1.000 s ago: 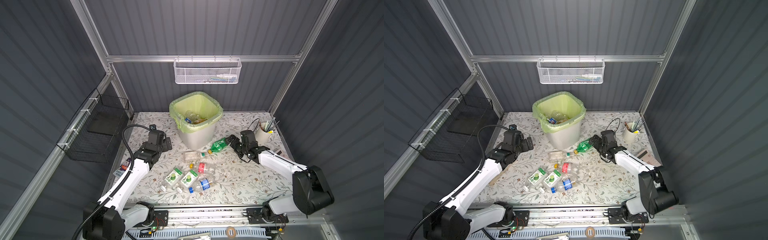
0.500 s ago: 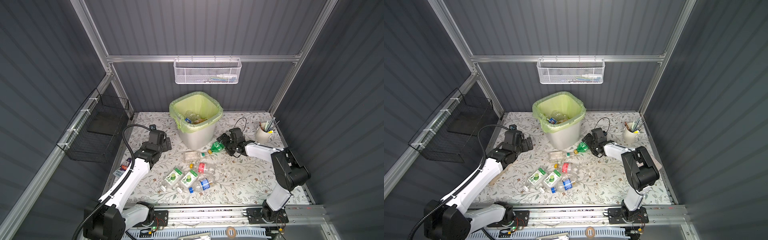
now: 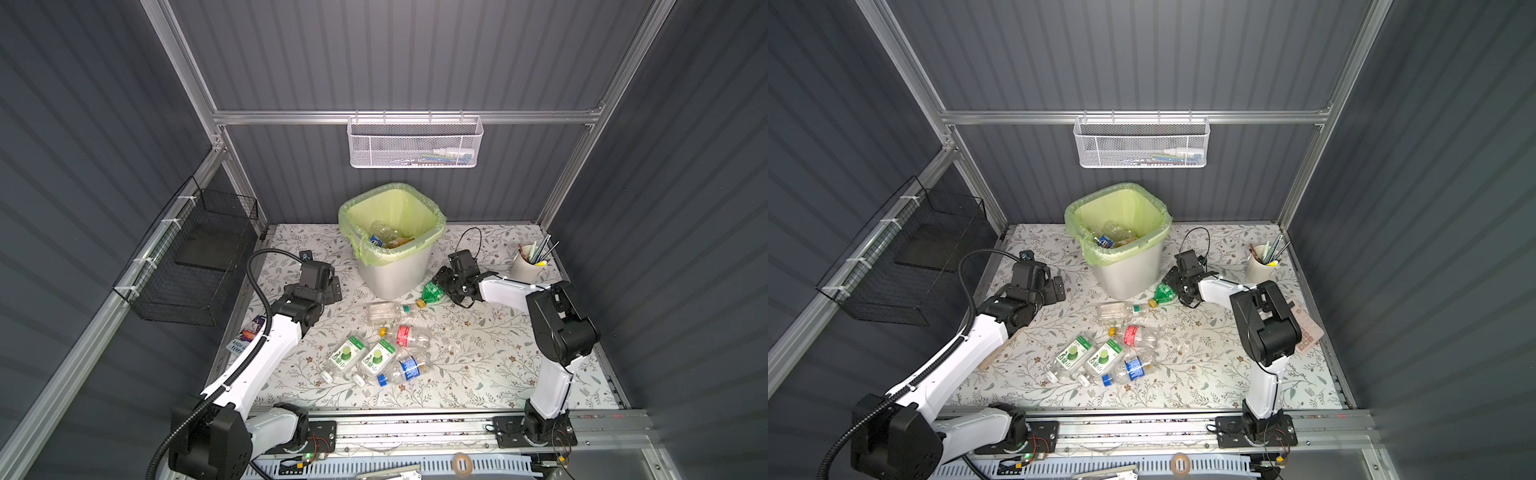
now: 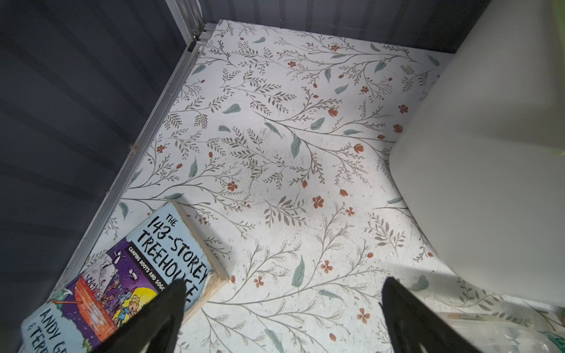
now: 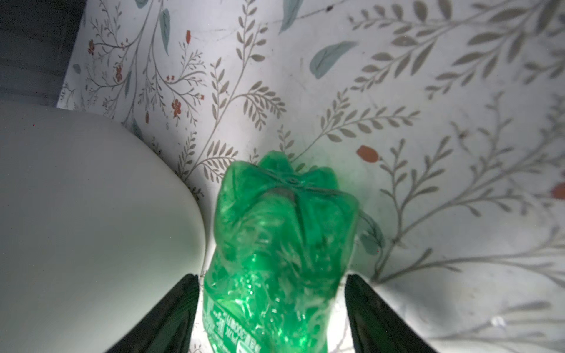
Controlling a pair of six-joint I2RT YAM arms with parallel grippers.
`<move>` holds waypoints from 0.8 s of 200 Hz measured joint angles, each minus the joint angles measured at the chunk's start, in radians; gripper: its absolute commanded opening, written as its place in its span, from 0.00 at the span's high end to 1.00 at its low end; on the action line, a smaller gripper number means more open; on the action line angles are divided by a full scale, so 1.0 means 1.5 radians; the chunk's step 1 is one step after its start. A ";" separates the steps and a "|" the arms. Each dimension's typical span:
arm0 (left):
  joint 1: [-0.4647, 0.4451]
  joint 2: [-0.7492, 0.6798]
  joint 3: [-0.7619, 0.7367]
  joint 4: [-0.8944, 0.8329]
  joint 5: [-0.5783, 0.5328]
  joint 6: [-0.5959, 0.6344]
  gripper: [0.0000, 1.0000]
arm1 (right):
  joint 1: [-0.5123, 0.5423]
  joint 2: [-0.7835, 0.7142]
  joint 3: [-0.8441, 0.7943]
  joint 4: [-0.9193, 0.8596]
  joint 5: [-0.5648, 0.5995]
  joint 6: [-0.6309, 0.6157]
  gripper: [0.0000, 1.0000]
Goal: Throw the plastic bottles in the bin
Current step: 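Close the right gripper on the crushed green plastic bottle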
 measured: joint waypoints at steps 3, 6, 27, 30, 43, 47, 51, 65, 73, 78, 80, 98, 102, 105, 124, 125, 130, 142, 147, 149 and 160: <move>0.000 0.000 -0.001 -0.001 -0.001 0.000 0.00 | 0.000 0.001 0.000 -0.002 0.000 -0.004 0.26; 0.000 0.000 -0.002 -0.002 -0.003 0.000 0.00 | -0.001 0.001 0.000 -0.003 0.000 -0.006 0.27; 0.000 0.000 -0.007 -0.006 -0.008 0.000 0.00 | -0.006 0.003 0.000 -0.009 -0.006 -0.026 0.34; 0.000 0.000 -0.007 -0.006 -0.009 0.000 0.00 | -0.007 0.003 -0.001 -0.008 -0.008 -0.029 0.36; 0.000 0.000 -0.008 -0.007 -0.011 0.000 0.00 | -0.012 0.003 -0.002 -0.009 -0.011 -0.043 0.39; 0.000 0.000 -0.008 -0.007 -0.012 0.000 0.00 | -0.013 0.003 -0.002 -0.010 -0.011 -0.047 0.41; 0.000 0.000 -0.008 -0.007 -0.012 0.000 0.00 | -0.015 0.003 -0.002 -0.010 -0.011 -0.051 0.42; 0.000 0.000 -0.008 -0.007 -0.012 0.000 0.00 | -0.021 0.002 -0.011 -0.010 -0.012 -0.065 0.46; 0.000 0.000 -0.008 -0.007 -0.012 0.000 0.00 | -0.024 -0.002 -0.021 -0.012 -0.012 -0.073 0.47; 0.000 0.000 -0.009 -0.008 -0.012 0.000 0.00 | -0.027 -0.005 -0.029 -0.013 -0.013 -0.079 0.47; 0.000 0.000 -0.009 -0.007 -0.012 0.000 0.00 | -0.029 -0.008 -0.033 -0.012 -0.013 -0.081 0.47; 0.000 0.000 -0.010 -0.007 -0.012 0.000 0.00 | -0.041 -0.032 -0.053 -0.022 -0.018 -0.105 0.43; 0.000 0.000 -0.010 -0.008 -0.012 0.000 0.00 | -0.045 -0.037 -0.055 -0.027 -0.017 -0.109 0.42; 0.000 0.000 -0.010 -0.008 -0.012 0.000 0.00 | -0.047 -0.040 -0.056 -0.031 -0.017 -0.115 0.42; 0.000 0.000 -0.011 -0.007 -0.012 0.000 0.00 | -0.061 -0.065 -0.060 -0.053 -0.017 -0.142 0.43; 0.000 0.000 -0.011 -0.007 -0.012 0.000 0.00 | -0.062 -0.067 -0.060 -0.054 -0.017 -0.145 0.43; 0.000 0.000 -0.011 -0.007 -0.012 0.000 0.00 | -0.065 -0.073 -0.061 -0.057 -0.017 -0.151 0.44; 0.000 0.000 -0.011 -0.007 -0.011 -0.001 0.00 | -0.071 -0.086 -0.063 -0.060 -0.018 -0.164 0.46; 0.000 0.000 -0.011 -0.007 -0.011 -0.001 0.00 | -0.073 -0.089 -0.063 -0.060 -0.020 -0.167 0.47; 0.000 0.000 -0.011 -0.007 -0.011 -0.001 0.00 | -0.073 -0.089 -0.064 -0.060 -0.020 -0.167 0.47; 0.000 0.000 -0.011 -0.007 -0.009 -0.001 0.00 | -0.076 -0.090 -0.067 -0.056 -0.027 -0.169 0.47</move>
